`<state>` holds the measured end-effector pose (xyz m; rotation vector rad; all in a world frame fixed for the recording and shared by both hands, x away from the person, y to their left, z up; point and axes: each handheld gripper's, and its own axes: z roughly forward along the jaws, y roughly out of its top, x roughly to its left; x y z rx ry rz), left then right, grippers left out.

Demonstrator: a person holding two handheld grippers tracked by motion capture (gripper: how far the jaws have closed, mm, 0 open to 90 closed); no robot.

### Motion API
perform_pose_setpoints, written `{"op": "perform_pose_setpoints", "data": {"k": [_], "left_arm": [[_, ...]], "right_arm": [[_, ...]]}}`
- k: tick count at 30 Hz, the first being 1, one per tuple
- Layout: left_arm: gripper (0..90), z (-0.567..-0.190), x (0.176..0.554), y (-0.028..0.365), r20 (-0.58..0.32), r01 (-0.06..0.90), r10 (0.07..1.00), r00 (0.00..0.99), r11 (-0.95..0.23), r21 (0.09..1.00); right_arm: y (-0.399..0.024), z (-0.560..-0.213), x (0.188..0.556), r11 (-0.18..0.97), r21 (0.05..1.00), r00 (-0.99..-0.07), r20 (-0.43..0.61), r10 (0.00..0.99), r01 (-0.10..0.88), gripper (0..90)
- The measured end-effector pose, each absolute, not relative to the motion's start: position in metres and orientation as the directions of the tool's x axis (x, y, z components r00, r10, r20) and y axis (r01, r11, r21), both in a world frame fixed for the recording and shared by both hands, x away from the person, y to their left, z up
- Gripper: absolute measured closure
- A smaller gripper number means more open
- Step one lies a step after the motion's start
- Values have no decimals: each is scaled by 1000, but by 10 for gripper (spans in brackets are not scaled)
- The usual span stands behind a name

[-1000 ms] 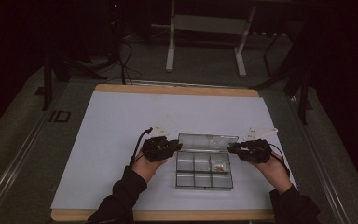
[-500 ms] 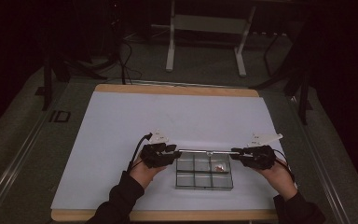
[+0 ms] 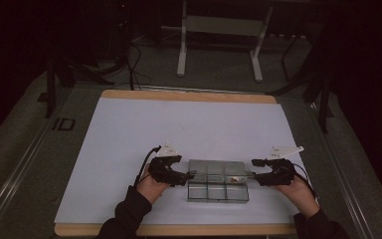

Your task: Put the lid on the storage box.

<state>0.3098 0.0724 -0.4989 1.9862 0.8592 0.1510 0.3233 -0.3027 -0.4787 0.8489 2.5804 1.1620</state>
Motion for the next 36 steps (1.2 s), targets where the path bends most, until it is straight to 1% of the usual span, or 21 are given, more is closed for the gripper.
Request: {"op": "perform_pose_setpoints", "data": {"k": [2, 4, 5, 9, 11, 19, 22, 34, 36], "left_arm": [[165, -500, 310, 73, -233, 513, 621, 749, -319, 797], [165, -502, 309, 74, -223, 514, 627, 747, -330, 792], [164, -503, 310, 75, -220, 513, 626, 749, -337, 789], [165, -505, 308, 78, -205, 512, 634, 745, -347, 786], [164, -506, 308, 79, -213, 519, 640, 738, -337, 786], [165, -511, 306, 81, -216, 529, 643, 734, -343, 776], [165, -512, 304, 82, -205, 526, 646, 735, -353, 774], [165, -518, 300, 88, -209, 542, 661, 721, -349, 765], [165, -519, 301, 90, -229, 548, 657, 719, -332, 768]], "right_arm": [[-306, -481, 324, 507, 742, -813, 86, 576, 438, 283], [-308, -484, 324, 500, 743, -812, 100, 575, 445, 215], [-309, -485, 323, 497, 744, -813, 106, 573, 447, 193], [-313, -488, 322, 482, 747, -805, 120, 581, 459, 169], [-314, -490, 322, 474, 749, -805, 132, 578, 463, 167], [-315, -495, 320, 479, 747, -805, 124, 580, 461, 168], [-317, -497, 319, 487, 743, -804, 116, 583, 460, 168], [-322, -505, 318, 489, 732, -798, 123, 590, 475, 171], [-322, -506, 318, 491, 730, -798, 123, 590, 476, 172]]}}
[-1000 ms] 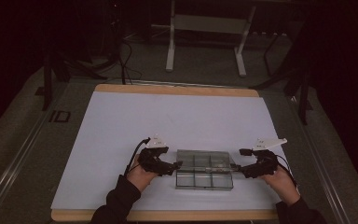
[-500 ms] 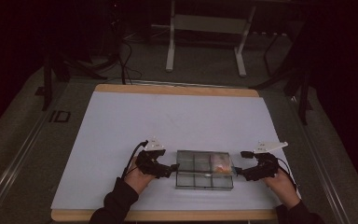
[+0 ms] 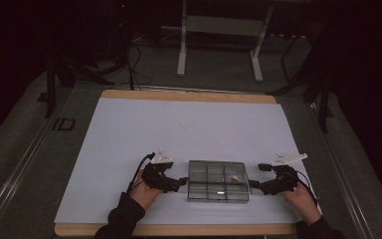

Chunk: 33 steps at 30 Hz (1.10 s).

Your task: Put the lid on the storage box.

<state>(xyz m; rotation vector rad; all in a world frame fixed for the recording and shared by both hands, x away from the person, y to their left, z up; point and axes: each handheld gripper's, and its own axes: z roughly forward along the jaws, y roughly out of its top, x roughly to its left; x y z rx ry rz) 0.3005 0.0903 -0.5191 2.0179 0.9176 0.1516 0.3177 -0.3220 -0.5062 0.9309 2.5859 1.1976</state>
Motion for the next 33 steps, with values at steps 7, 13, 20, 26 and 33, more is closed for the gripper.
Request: {"op": "perform_pose_setpoints", "data": {"k": [7, 13, 20, 26, 33], "left_arm": [[164, -522, 302, 90, -228, 551, 658, 718, -336, 764], [147, -525, 302, 91, -242, 552, 648, 722, -330, 766], [15, -527, 303, 92, -262, 547, 648, 715, -286, 787], [15, -525, 303, 94, -263, 535, 653, 710, -257, 805], [15, -528, 303, 95, -244, 530, 668, 703, -262, 807]], "right_arm": [[-325, -510, 318, 490, 726, -791, 123, 599, 484, 174], [-329, -512, 318, 484, 729, -789, 125, 602, 484, 173], [-336, -512, 317, 466, 744, -779, 115, 616, 479, 166], [-339, -511, 316, 448, 759, -763, 98, 639, 472, 146], [-344, -512, 314, 410, 789, -751, 97, 654, 459, 141]]}}
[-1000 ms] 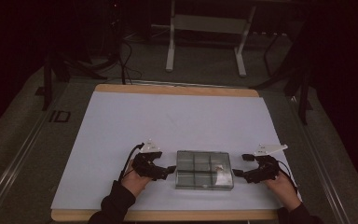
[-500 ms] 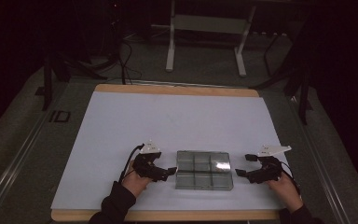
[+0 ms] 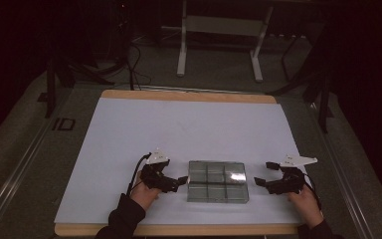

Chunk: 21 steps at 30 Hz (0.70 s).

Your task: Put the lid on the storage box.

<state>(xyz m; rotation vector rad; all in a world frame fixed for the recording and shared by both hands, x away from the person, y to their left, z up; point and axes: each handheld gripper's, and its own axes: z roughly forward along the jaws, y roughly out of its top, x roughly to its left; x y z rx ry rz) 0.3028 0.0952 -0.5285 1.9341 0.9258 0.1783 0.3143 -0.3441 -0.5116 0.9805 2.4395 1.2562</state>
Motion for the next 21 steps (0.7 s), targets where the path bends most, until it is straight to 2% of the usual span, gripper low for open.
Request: {"op": "perform_pose_setpoints", "data": {"k": [8, 21], "left_arm": [[16, -533, 301, 100, -216, 518, 691, 689, -262, 814], [16, -536, 298, 110, -192, 510, 720, 667, -254, 822]], "right_arm": [[-352, -512, 311, 363, 818, -709, 75, 701, 446, 139], [-355, -523, 304, 373, 804, -685, 57, 726, 462, 140]]}}
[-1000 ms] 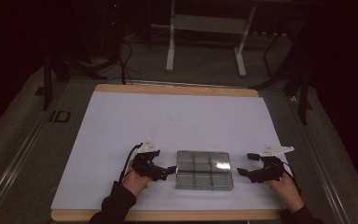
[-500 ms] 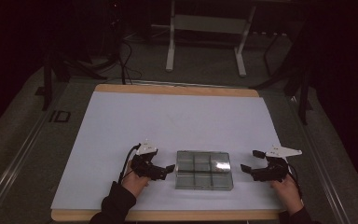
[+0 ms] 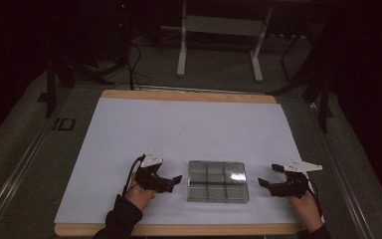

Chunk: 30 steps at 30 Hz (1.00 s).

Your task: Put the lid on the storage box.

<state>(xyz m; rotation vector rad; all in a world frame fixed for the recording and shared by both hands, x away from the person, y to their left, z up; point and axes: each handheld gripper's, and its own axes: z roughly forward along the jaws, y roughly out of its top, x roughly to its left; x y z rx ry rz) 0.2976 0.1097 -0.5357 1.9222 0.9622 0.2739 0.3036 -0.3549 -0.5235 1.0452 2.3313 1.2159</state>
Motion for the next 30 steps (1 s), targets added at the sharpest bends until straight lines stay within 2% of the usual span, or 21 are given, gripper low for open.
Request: {"op": "perform_pose_setpoints", "data": {"k": [23, 30], "left_arm": [[15, -541, 283, 135, -183, 527, 777, 602, -215, 822], [16, -543, 280, 134, -148, 513, 794, 590, -227, 828]], "right_arm": [[-386, -535, 283, 327, 821, -594, 18, 804, 468, 141], [-393, -536, 281, 305, 834, -542, -8, 840, 461, 141]]}}
